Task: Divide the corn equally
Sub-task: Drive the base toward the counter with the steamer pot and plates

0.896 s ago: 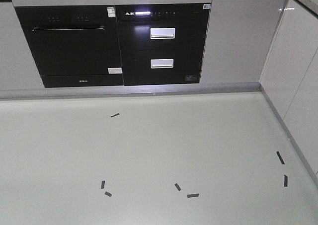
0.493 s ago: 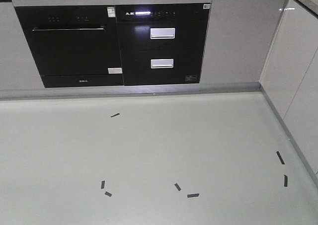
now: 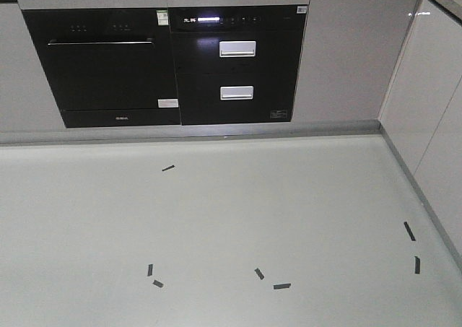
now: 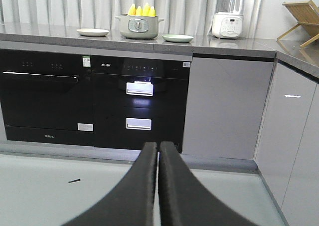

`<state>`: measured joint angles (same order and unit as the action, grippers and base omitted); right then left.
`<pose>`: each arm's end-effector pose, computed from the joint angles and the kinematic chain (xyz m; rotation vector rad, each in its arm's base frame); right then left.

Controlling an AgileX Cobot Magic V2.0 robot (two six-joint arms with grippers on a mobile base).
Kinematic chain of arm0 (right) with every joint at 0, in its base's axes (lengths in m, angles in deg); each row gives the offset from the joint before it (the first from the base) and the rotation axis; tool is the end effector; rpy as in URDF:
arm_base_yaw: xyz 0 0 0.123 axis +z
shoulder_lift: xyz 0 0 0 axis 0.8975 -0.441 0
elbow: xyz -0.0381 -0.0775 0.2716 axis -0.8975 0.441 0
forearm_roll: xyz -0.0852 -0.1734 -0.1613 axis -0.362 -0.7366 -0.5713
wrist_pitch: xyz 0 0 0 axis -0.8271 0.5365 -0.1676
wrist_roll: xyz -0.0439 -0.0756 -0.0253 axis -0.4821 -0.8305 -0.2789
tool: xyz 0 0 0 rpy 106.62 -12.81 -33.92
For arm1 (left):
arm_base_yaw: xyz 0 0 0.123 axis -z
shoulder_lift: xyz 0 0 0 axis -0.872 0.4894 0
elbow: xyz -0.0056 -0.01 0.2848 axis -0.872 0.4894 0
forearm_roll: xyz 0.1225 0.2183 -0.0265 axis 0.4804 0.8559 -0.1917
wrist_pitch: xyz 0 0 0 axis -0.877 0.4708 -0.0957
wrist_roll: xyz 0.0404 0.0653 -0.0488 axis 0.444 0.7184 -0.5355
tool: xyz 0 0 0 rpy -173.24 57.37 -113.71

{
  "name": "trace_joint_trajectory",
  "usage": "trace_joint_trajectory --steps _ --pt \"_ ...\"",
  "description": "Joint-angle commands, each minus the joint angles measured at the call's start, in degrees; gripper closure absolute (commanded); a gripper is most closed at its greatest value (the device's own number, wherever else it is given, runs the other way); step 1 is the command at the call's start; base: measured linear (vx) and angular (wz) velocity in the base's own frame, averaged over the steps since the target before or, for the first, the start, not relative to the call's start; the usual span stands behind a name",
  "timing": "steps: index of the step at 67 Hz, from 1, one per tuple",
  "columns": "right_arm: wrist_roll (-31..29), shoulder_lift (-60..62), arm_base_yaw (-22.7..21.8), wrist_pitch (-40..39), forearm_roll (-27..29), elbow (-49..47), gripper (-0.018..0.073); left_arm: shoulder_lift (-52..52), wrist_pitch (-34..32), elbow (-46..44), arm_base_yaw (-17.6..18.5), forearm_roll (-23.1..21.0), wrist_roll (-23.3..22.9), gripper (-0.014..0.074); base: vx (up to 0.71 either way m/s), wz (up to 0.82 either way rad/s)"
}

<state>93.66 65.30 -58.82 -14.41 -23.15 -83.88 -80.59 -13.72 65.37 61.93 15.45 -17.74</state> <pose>0.0566 0.0035 0.1968 -0.1169 1.5745 -0.0037 0.0565 0.0009 0.1928 -0.0823 1.6292 -0.0752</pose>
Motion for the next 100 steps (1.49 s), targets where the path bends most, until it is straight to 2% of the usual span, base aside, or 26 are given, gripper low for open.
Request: trace_joint_trajectory --steps 1,100 --pt "-0.18 0.31 -0.28 -3.89 -0.24 0.80 0.0561 -1.41 -4.02 1.76 -0.18 -0.04 -0.16 0.0602 0.06 0.03" --pt "-0.18 0.31 -0.28 -3.89 -0.24 0.80 0.0561 -1.41 -4.02 1.76 -0.18 -0.04 -0.16 0.0602 0.15 0.01"
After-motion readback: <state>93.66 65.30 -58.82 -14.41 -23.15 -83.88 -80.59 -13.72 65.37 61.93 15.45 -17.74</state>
